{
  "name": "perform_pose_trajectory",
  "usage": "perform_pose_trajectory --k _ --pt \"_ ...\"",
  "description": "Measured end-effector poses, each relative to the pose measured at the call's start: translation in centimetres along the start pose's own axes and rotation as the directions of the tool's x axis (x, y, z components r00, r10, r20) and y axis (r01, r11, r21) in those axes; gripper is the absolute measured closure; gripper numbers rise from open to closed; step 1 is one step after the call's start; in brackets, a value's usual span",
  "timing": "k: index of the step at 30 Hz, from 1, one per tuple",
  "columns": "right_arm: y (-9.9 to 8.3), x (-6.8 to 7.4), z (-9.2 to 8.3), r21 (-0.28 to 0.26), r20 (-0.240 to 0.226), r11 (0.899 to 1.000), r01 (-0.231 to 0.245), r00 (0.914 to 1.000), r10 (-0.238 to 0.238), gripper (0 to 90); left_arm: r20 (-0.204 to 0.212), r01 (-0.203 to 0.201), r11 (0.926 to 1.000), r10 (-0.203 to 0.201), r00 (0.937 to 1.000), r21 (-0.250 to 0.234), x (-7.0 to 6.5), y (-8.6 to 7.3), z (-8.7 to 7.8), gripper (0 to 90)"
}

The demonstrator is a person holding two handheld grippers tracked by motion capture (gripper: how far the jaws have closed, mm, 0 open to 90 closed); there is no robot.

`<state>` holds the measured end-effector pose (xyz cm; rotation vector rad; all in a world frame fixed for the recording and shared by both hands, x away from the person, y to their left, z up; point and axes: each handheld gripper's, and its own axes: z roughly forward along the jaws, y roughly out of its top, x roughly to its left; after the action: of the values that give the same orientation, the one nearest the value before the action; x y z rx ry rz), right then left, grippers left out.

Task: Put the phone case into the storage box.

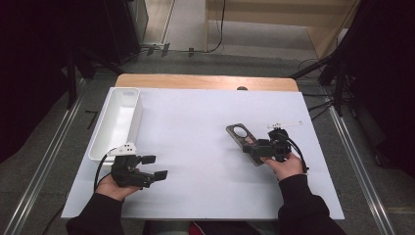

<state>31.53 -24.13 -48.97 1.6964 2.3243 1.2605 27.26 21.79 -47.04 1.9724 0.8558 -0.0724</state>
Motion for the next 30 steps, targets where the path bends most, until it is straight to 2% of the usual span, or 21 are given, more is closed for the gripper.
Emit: perform_pose_trajectory --k 8,12,19,23,27,30 --pt "0.2 1.1 0.5 0.01 -0.014 1.0 0.012 0.9998 -0.012 10.8 0.0 0.002 1.0 -0.002 1.0 0.002 -0.2 0.1 0.2 13.6" --pt "0.3 1.4 0.8 0.015 -0.024 1.0 0.005 0.9997 -0.005 10.8 0.002 0.01 0.9999 -0.01 0.9999 0.001 -0.2 0.0 0.3 13.7" --pt "0.4 1.9 1.3 0.016 -0.039 1.0 -0.006 0.9992 0.007 10.7 0.005 -0.001 1.0 0.001 1.0 -0.008 -0.4 0.2 0.4 16.9" --pt "0.6 2.3 1.7 0.016 -0.052 1.0 -0.007 0.9986 0.008 10.8 0.002 0.023 0.9997 -0.023 0.9997 0.009 -0.2 0.4 0.6 16.8" --pt "0.9 2.9 2.1 0.02 -0.048 1.0 0.004 0.9988 -0.003 10.8 0.023 0.057 0.9981 -0.058 0.9981 0.024 -0.1 0.5 0.7 16.7" --pt "1.0 3.3 2.4 0.019 -0.053 1.0 0.004 0.9986 -0.003 10.8 0.013 0.067 0.9973 -0.068 0.9976 0.03 -0.1 0.7 0.8 16.8"
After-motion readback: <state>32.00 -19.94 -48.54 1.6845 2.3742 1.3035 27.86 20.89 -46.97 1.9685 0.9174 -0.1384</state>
